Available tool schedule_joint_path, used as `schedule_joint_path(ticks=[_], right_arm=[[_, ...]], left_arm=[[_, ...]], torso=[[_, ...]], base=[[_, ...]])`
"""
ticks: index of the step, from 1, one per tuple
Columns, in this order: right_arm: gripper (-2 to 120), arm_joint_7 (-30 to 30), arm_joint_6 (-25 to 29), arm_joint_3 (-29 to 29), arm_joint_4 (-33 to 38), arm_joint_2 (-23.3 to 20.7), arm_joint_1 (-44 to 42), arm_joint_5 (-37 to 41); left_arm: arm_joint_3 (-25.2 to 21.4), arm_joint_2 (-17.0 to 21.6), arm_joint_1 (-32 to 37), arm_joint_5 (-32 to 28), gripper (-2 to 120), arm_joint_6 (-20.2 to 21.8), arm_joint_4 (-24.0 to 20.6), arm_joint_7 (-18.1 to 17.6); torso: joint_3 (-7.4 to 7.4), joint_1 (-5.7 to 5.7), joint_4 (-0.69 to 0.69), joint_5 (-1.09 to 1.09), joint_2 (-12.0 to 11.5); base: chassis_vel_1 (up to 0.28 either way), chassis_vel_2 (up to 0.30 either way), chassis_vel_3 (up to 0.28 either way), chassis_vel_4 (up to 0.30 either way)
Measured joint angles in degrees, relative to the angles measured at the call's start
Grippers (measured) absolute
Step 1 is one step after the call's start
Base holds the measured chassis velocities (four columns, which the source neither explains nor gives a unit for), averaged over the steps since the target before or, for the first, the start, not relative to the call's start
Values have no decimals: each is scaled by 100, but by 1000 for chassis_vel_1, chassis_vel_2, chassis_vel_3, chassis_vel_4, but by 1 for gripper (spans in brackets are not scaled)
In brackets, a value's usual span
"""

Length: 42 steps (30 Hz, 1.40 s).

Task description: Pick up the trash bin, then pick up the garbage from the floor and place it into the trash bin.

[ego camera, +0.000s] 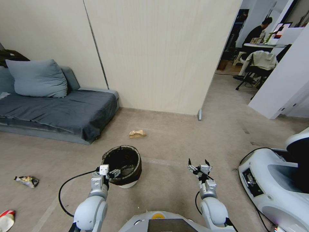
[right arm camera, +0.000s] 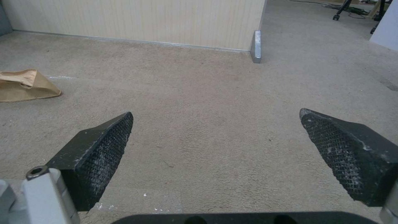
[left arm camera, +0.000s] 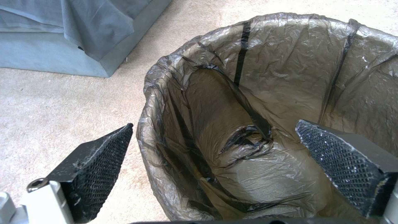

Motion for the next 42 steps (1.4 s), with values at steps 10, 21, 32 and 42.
schedule_joint_path(ticks=[10, 21, 32, 42], right_arm=[[100, 0, 0, 0, 0, 0, 0, 0], [100, 76, 513, -34, 447, -151, -238, 123], [100, 101, 455, -35, 612, -184, -242, 118], [100, 108, 420, -55, 597, -207, -243, 119]], left_arm=[[-53, 7, 8, -140, 100, 47, -169, -117], [-407, 79, 38, -944, 100, 416, -1253, -820], [-407, 81, 40, -944, 100, 419, -1252, -818], [-403, 81, 41, -932, 100, 419, -1238, -808]], torso=[[0, 0, 0, -3, 0], [0, 0, 0, -5, 1], [0, 0, 0, 0, 0], [0, 0, 0, 0, 1]], base=[[0, 0, 0, 0], [0, 0, 0, 0], [0, 0, 0, 0], [0, 0, 0, 0]])
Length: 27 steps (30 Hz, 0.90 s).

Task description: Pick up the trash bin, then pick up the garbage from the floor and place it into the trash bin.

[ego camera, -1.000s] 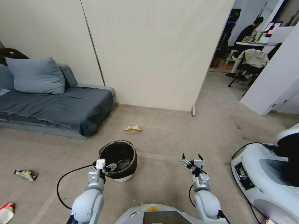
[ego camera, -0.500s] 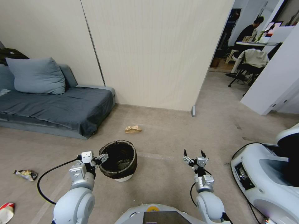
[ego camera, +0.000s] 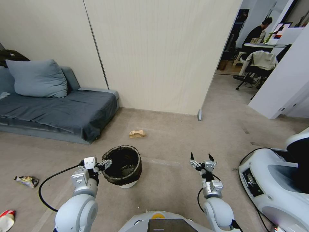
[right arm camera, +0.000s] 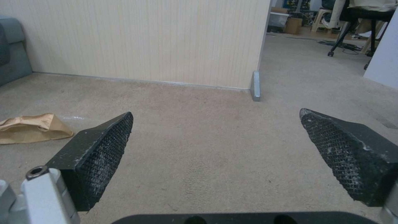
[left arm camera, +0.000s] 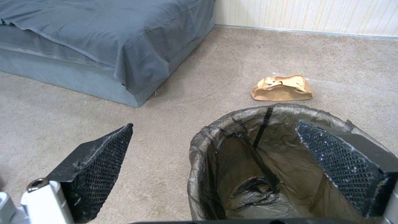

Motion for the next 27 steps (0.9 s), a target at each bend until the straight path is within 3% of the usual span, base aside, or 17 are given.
schedule_joint_path(ticks=[27], right_arm=[[100, -14, 44, -119, -256, -13, 6, -112]], left_arm=[[5, -1, 0, 13, 100, -4, 11, 7]], torso=[[0, 0, 0, 0, 0]], base=[[0, 0, 0, 0]])
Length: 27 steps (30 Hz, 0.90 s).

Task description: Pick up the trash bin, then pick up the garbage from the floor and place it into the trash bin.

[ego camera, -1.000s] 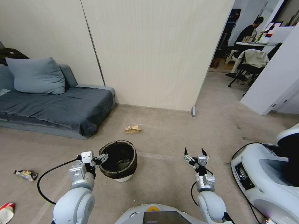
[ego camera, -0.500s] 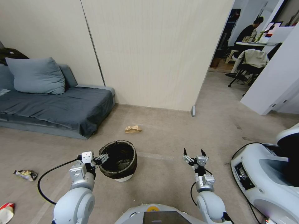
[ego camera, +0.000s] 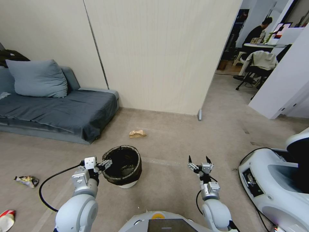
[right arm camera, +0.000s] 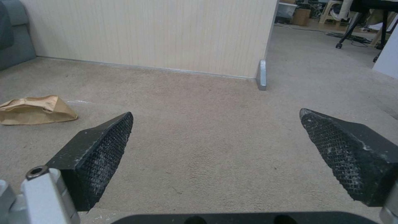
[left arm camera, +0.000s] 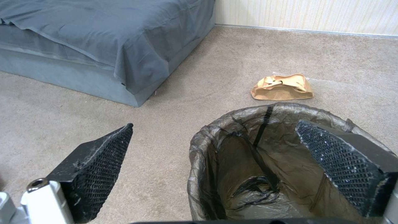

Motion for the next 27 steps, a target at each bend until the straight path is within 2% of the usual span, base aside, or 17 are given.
schedule_joint_path(ticks=[17, 20, 24, 25, 27], right_arm=[[100, -6, 16, 22, -32, 8, -39, -25], [100, -6, 23, 32, -41, 5, -30, -22], [100, -3, 24, 20, -73, 12, 7, -17], [100, -3, 24, 20, -73, 12, 7, -17], [100, -3, 24, 9, -76, 12, 16, -17]], left_arm=[[1, 0, 0, 1, 100, -1, 0, 1], [1, 69, -93, -102, 100, 23, 107, 0], [-15, 587, -791, -972, 100, 338, 893, -17], [-15, 587, -791, -972, 100, 338, 893, -17], [-32, 832, -1114, -1363, 100, 479, 1252, -26]], torso=[[0, 0, 0, 0, 0], [0, 0, 3, 1, 0], [0, 0, 0, -1, 0], [0, 0, 0, -1, 0], [0, 0, -3, -3, 0]], base=[[0, 0, 0, 0], [0, 0, 0, 0], [0, 0, 0, 0], [0, 0, 0, 0], [0, 0, 0, 0]])
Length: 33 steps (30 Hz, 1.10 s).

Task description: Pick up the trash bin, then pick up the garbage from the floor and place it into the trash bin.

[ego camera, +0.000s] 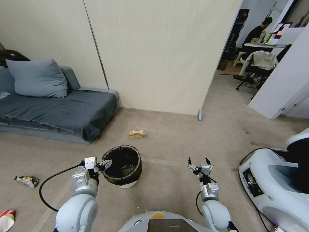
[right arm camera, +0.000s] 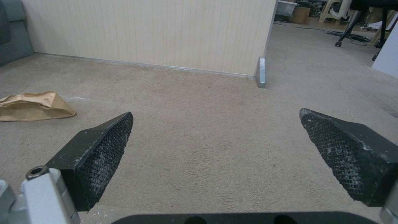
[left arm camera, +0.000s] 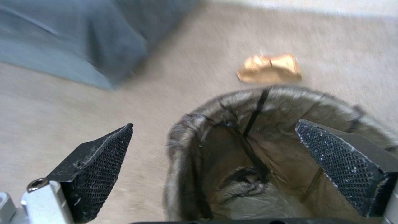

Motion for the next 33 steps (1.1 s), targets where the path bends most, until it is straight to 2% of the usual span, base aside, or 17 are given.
schedule_joint_path(ticks=[1, 3, 5, 8, 16, 33], right_arm=[[100, 0, -2, -3, -2, -3, 6, 0], [100, 0, -2, -5, -2, -3, 9, 0], [100, 0, -3, -3, -3, -3, 4, 0], [100, 0, -3, -1, 0, -4, -16, 0], [100, -2, -1, 2, 1, 0, -27, -6], [100, 1, -9, -3, -53, -10, 42, -9]], left_arm=[[-63, 189, -149, -126, 100, 69, 93, 51], [-86, 254, -196, -152, 100, 77, 117, 91], [-87, 306, -234, -183, 100, 80, 171, 177], [-54, 318, -274, -218, 100, 81, 250, 223], [25, 298, -383, -306, 100, 85, 606, 224], [93, 235, -373, -293, 100, 104, 1014, 149]], torso=[[0, 0, 1, 0, 0], [0, 0, 2, 8, 1], [0, 0, 4, -1, 0], [0, 0, 4, 6, 0], [0, 0, 3, 3, 0], [0, 0, 4, 3, 0]], base=[[0, 0, 0, 0], [0, 0, 0, 0], [0, 0, 0, 0], [0, 0, 0, 0], [0, 0, 0, 0], [0, 0, 0, 0]])
